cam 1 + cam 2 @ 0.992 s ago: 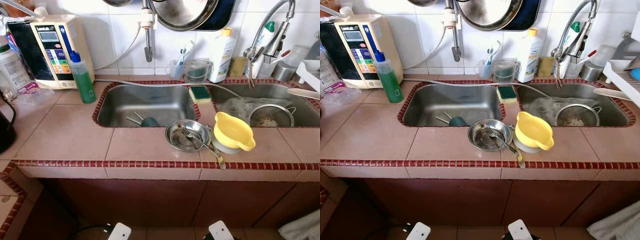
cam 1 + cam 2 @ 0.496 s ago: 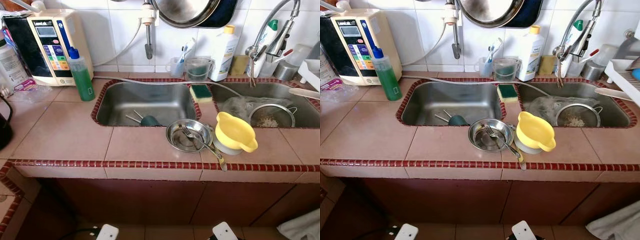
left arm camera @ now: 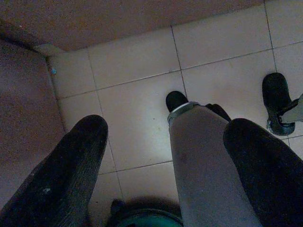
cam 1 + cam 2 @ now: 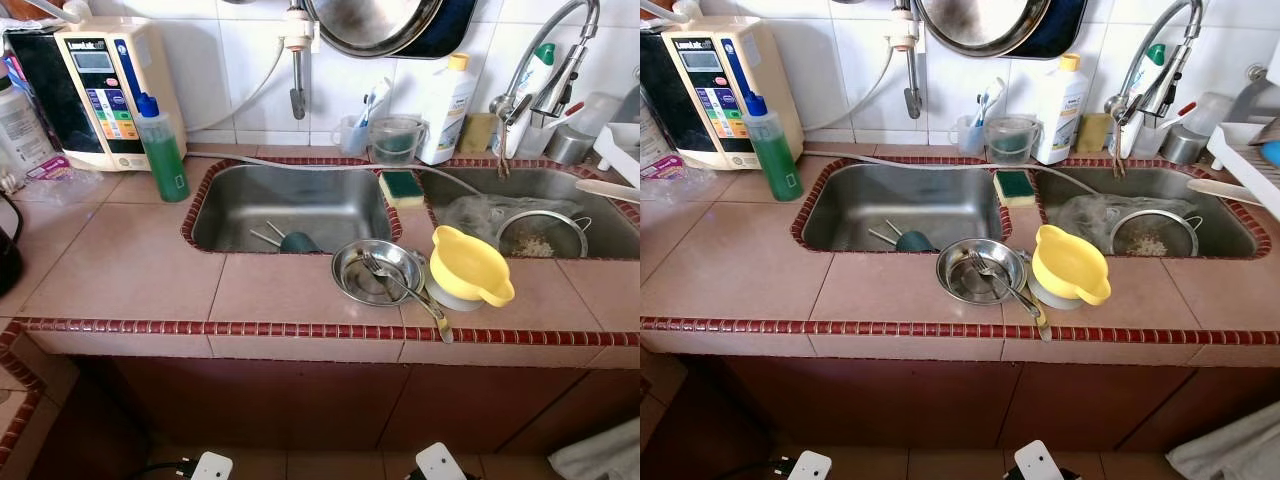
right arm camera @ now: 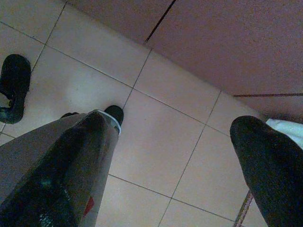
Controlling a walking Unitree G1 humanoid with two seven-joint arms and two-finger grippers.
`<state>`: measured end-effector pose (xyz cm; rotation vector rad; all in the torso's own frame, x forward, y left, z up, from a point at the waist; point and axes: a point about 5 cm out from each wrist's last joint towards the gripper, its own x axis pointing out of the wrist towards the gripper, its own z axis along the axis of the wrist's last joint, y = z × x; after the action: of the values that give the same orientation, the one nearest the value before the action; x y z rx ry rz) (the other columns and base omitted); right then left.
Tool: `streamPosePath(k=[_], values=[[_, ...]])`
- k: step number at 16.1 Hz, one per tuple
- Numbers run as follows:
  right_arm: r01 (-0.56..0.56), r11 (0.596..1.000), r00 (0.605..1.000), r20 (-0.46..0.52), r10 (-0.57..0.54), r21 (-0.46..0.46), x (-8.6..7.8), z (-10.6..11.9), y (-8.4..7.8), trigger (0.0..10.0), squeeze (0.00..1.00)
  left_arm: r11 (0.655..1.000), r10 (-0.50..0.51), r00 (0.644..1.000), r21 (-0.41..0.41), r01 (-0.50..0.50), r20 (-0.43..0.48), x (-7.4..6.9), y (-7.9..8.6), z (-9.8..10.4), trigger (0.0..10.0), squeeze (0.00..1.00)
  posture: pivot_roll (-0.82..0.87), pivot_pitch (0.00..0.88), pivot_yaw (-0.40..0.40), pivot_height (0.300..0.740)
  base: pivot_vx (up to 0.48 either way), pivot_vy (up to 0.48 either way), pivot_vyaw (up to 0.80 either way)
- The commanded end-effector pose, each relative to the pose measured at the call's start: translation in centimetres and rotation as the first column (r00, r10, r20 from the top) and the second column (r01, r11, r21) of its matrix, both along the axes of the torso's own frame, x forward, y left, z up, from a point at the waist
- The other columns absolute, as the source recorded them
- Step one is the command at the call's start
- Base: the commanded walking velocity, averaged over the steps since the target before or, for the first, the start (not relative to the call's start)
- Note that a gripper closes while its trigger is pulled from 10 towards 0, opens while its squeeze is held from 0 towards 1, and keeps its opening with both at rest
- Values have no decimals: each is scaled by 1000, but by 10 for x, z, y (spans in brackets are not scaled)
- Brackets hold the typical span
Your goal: Kitchen organization
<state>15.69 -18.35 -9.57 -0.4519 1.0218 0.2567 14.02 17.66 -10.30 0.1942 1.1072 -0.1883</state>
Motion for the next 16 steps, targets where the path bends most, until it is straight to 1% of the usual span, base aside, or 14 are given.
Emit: streamPosePath(k=[1, 5, 6, 7, 8, 9, 11, 12, 14, 16], values=[[2, 1000, 1000, -30, -2, 5, -6, -3, 2, 10000, 0, 1000, -9, 1000, 1, 9, -12, -3, -2, -1, 10000, 1000, -132, 0, 26, 740, 0, 0, 0], [9, 1000, 999, -33, -9, 1, -5, -2, -2, 10000, 0, 999, -43, 999, 6, 43, -17, -4, -8, -2, 10000, 1000, -132, 0, 27, 740, 0, 0, 0], [11, 1000, 999, -36, -11, -2, -6, -2, -5, 10000, 0, 997, -72, 997, 17, 73, -16, -4, -8, -2, 10000, 1000, -133, 0, 28, 740, 0, 0, 0], [12, 1000, 999, -37, -12, -2, -7, -2, -5, 10000, 0, 996, -84, 996, 17, 84, -17, -4, -9, -2, 10000, 882, -133, 0, 28, 740, 0, 0, 0], [15, 1000, 999, -38, -16, -4, -7, -2, -8, 10000, 0, 996, -92, 996, 17, 92, -21, -4, -9, -2, 10000, 0, -134, 0, 29, 740, 0, 0, 0], [17, 1000, 999, -38, -17, -4, -7, -2, -9, 10000, 0, 996, -86, 996, 12, 86, -24, -5, -8, -2, 10000, 0, -134, 0, 29, 740, 0, 0, 0], [18, 1000, 999, -36, -18, -2, -7, -2, -10, 10000, 0, 993, -115, 993, 17, 115, -28, -5, -8, -2, 10000, 0, -133, 0, 29, 740, 0, 0, 0], [19, 1000, 999, -34, -19, 0, -6, -1, -10, 10000, 0, 995, -103, 994, 5, 104, -26, -5, -8, -2, 10000, 0, -132, 0, 29, 740, 0, 0, 0], [25, 1000, 999, -33, -24, 7, -6, -1, -9, 10000, 0, 997, -79, 997, -8, 79, -24, -5, -7, -2, 10000, 0, -131, 0, 28, 740, 0, -480, 0], [34, 999, 999, -36, -33, 15, -7, -2, -7, 10000, 0, 997, -72, 997, -2, 72, -24, -5, -6, -2, 10000, 0, -131, 0, 27, 740, 0, -480, 0]])
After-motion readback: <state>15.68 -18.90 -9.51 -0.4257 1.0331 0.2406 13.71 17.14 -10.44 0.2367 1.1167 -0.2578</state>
